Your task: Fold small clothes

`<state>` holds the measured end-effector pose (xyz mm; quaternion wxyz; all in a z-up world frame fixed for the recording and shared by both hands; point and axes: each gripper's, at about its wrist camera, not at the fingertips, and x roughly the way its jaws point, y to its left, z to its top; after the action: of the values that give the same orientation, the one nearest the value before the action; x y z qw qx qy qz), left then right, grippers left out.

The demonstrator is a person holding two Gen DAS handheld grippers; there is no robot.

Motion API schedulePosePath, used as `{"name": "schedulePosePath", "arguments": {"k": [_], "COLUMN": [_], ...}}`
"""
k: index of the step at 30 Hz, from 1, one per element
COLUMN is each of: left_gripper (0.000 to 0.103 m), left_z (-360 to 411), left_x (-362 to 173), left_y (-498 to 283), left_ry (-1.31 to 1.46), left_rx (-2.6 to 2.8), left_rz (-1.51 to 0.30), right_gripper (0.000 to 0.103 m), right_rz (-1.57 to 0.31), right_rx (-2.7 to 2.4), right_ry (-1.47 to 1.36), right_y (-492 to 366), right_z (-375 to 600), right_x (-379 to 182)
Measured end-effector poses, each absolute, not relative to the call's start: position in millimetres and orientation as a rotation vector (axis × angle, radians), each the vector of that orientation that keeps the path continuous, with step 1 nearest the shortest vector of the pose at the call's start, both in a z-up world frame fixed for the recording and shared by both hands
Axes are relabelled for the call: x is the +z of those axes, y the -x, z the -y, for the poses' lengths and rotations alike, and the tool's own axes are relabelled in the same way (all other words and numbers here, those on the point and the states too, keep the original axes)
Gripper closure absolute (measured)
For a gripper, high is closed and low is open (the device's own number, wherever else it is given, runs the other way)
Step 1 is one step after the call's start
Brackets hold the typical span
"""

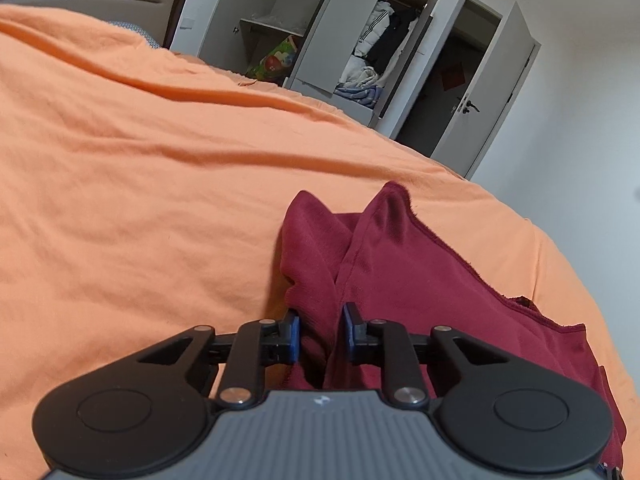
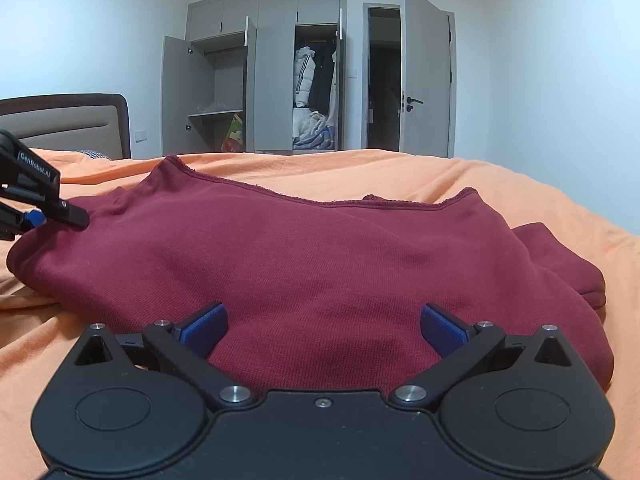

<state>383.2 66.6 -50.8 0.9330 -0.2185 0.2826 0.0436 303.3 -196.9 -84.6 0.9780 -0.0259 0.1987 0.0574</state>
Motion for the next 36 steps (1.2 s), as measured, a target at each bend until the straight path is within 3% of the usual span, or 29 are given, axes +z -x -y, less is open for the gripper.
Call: {"name": "schedulePosePath", "arguments": {"k": [10,21,29,36], "left_gripper": [0.084,0.085,0.085,0.08], "left_z": [-45,72,189,217], "left_x": [-17,52,6,-25], "left_y": [-376,-403,-426,-430], "left_ry": [0.408,0.248,0.134,0.116], "left_rx": [0.003,-0.317,-0.539,-0.57], "left_rz": [-0.488,-0.419,-0.601,-0.702], "right_gripper": [0.0,0.0,0.0,0.0], "right_rz": [-0.399,-0.42,-0.521,-0.506], "right_rx": [0.12,0.159,0.092,0.076], "right_ry": [0.043,0.028,0.03,0.015], "right_y": [-303,-255,-193,-180], "right_z": [198,236,275,272], "right_x": [-85,-55,-68,-72]}}
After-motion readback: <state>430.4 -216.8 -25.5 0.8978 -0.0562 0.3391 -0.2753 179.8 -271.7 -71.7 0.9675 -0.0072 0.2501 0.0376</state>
